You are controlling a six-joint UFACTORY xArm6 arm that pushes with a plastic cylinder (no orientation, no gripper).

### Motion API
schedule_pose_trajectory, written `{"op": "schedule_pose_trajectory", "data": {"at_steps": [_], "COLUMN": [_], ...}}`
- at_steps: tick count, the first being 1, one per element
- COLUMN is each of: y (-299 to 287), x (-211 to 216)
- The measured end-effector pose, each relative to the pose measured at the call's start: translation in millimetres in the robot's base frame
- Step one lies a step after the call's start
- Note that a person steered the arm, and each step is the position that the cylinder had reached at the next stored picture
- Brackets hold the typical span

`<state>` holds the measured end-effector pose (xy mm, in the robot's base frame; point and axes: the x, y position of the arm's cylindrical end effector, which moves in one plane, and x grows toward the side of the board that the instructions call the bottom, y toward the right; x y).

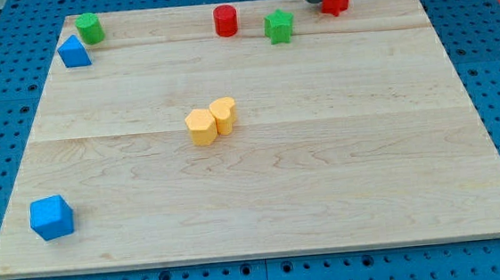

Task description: Point your arm at the red circle

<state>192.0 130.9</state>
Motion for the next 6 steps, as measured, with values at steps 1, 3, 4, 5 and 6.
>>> {"op": "schedule_pose_trajectory", "data": {"at_steps": [1, 3, 4, 5, 6], "y": [33, -22, -58, -103, -151], "x": [0, 4, 4, 10, 12]}}
